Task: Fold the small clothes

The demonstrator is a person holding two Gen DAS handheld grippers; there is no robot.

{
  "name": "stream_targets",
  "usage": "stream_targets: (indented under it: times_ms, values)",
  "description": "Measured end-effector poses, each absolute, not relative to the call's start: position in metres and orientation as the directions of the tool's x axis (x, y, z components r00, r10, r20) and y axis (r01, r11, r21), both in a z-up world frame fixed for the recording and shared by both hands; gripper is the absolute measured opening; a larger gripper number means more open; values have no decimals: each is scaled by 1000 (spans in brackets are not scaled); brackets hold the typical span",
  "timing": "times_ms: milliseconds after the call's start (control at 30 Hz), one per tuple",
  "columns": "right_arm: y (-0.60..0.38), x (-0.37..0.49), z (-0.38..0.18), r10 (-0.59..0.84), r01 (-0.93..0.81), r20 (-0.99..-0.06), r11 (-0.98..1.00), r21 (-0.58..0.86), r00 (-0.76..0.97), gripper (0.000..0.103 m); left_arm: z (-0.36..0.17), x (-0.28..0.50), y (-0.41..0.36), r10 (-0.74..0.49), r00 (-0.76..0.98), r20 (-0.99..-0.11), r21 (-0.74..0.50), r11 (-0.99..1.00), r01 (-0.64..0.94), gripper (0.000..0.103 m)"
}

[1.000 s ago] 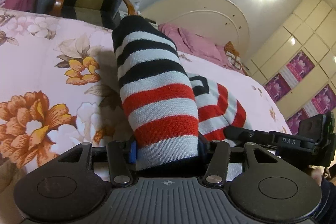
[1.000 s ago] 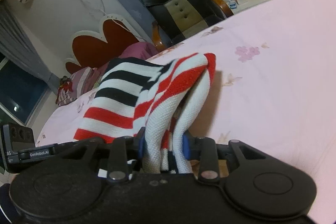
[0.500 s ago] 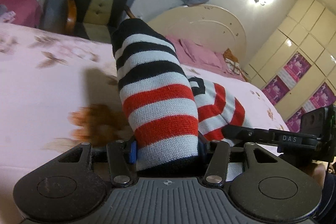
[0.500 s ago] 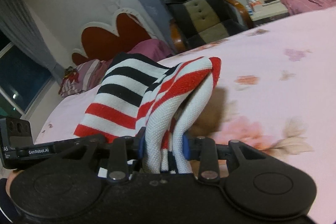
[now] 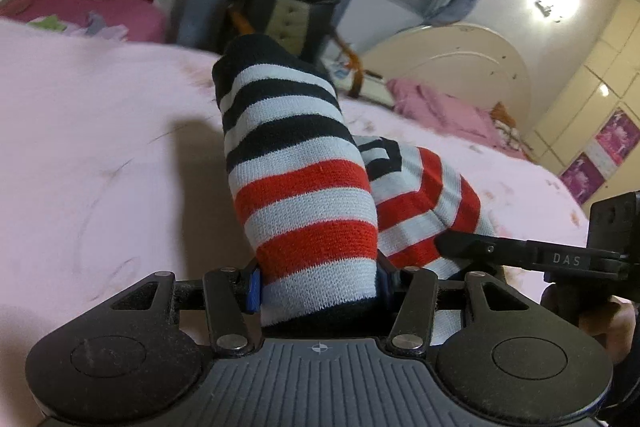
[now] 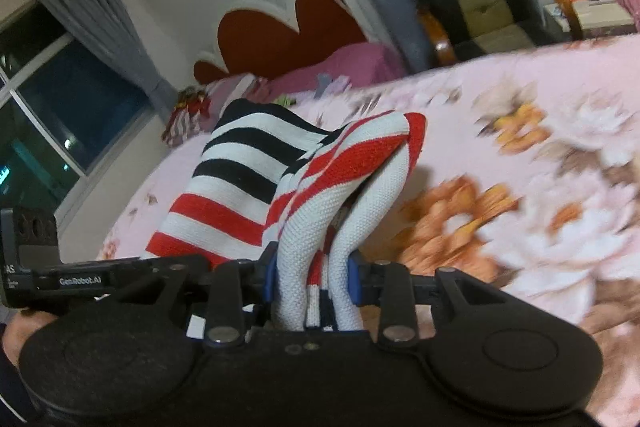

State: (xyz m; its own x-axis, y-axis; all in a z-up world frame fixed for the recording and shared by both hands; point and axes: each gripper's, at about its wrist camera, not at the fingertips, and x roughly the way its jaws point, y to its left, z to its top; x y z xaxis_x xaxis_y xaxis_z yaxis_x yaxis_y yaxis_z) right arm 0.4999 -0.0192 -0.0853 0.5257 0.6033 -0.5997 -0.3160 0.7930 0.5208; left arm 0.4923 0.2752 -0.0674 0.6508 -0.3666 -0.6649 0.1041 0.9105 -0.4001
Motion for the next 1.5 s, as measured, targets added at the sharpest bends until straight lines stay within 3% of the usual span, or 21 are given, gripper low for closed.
stream_targets:
  times_ms: [133, 267, 367, 500, 633, 767, 833, 933, 1167, 1333, 1500]
  values:
    - [-7, 499, -110, 539, -277, -658, 840, 467, 526, 32, -104, 492, 291, -360, 635, -684, -414, 908, 69, 55]
    - [-27, 505, -135, 568, -190, -647, 807, 559, 509, 35, -120, 489, 301, -353, 672, -651, -461, 887, 20, 73]
    - [-25, 500, -125, 537, -205, -663, 833, 514, 521, 37, -115, 484, 301, -335, 677, -655, -450, 893, 7, 76]
    - [-25, 479, -90, 435, -204, -659, 893, 400, 613, 39, -77, 455, 300, -226, 768, -600, -351, 937, 1, 76]
    - [-13, 476, -65, 406, -294, -623, 914, 281, 669, 35, -49, 467, 283, -279, 801, -530, -246, 954, 170, 76]
    - [19, 507, -73, 375, -317, -674, 924, 216, 636, 22, -67, 512, 262, -300, 728, -616, -206, 954, 218, 76]
    - [31, 527, -91, 316, -289, -745, 942, 172, 587, 17, -90, 525, 259, -294, 670, -681, -203, 956, 213, 76]
    - [30, 531, -105, 292, -273, -760, 949, 156, 580, 18, -91, 517, 259, -296, 680, -671, -196, 955, 223, 76]
    - [22, 471, -67, 299, -313, -701, 943, 113, 648, 22, -61, 444, 263, -315, 743, -591, -212, 949, 235, 76]
    - [28, 417, -58, 356, -448, -696, 892, 54, 624, 22, -68, 397, 258, -214, 753, -622, -123, 977, 176, 76]
    - [38, 415, -81, 279, -470, -749, 881, -48, 601, 16, -94, 397, 265, -180, 713, -678, -133, 984, 122, 76]
